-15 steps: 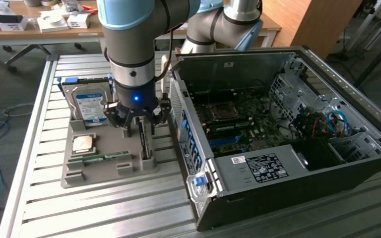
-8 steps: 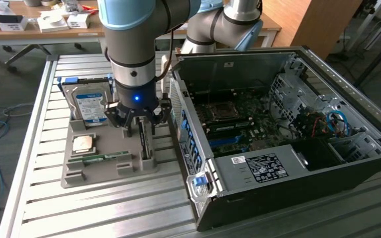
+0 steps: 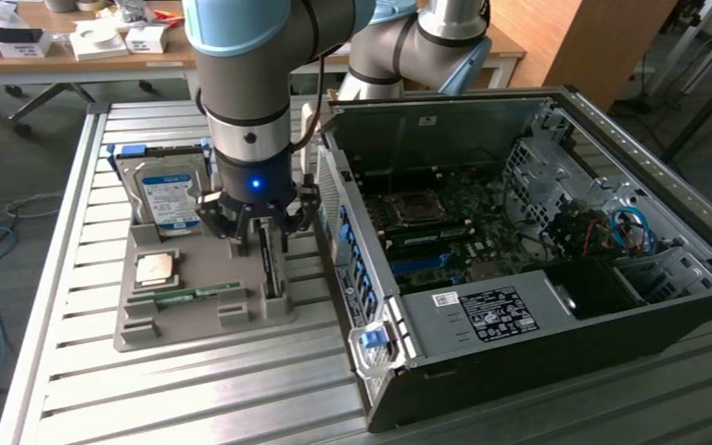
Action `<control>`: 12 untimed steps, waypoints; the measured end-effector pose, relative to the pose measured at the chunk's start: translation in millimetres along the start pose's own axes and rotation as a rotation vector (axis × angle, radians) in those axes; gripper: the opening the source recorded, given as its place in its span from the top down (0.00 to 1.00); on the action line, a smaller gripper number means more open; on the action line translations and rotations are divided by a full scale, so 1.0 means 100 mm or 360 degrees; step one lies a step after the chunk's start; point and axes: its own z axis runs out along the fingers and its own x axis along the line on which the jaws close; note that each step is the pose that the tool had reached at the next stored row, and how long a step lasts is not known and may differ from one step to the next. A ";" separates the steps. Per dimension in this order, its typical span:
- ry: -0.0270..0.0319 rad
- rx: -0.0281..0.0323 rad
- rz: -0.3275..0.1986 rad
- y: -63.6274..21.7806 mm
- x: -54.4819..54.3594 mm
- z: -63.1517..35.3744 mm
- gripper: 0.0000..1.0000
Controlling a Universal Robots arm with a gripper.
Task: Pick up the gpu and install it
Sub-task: 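Pick up the gpu and move the gpu toward the slot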
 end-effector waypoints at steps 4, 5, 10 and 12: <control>0.00000 0.00000 0.0000 0.000 0.00 0.000 0.49; 0.00000 0.00000 0.0000 0.000 0.00 0.000 0.49; 0.00000 0.00000 0.0000 0.000 0.00 0.000 0.57; 0.00000 -0.00001 0.0000 0.000 0.00 0.000 0.64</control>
